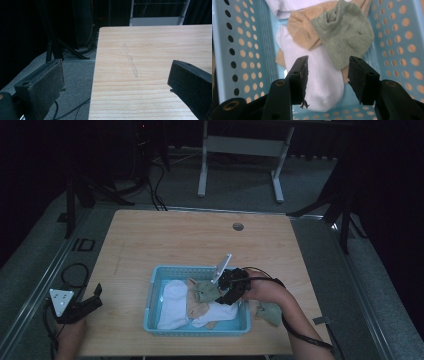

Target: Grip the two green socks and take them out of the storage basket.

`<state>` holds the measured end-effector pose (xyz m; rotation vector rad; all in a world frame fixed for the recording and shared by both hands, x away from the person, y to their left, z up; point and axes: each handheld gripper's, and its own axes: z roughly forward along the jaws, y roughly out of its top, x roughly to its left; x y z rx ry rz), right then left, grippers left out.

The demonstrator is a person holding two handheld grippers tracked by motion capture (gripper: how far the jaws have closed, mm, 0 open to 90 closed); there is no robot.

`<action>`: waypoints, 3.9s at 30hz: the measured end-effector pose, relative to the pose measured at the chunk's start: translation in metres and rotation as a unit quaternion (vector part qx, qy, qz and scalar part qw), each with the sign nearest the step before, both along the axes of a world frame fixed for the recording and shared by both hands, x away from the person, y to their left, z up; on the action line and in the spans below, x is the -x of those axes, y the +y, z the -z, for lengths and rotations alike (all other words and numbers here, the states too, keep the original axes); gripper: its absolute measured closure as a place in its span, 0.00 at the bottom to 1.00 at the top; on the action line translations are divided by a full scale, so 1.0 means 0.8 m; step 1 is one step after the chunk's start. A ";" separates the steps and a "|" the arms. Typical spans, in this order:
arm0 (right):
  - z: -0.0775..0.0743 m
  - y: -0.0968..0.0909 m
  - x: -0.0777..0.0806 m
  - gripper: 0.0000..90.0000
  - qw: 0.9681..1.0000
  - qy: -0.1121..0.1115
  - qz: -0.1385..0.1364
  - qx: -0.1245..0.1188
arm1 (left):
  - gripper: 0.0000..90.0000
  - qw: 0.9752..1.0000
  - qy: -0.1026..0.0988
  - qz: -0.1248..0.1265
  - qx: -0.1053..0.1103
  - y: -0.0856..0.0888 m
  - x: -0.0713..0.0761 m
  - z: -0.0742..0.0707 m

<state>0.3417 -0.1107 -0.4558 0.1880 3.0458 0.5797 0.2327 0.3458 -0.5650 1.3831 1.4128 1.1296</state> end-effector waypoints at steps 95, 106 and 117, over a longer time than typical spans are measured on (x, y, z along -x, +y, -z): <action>-0.078 -0.191 -0.036 0.93 0.979 -0.084 0.174 -0.072 | 0.00 1.000 0.000 -0.002 -0.001 0.000 0.000 0.000; -0.014 -0.222 -0.051 0.93 0.972 -0.051 0.219 -0.063 | 0.00 1.000 0.000 -0.002 0.000 0.000 0.000 0.000; 0.056 -0.227 -0.059 0.93 0.966 -0.026 0.250 -0.061 | 0.00 1.000 0.000 -0.003 0.000 0.000 0.000 0.000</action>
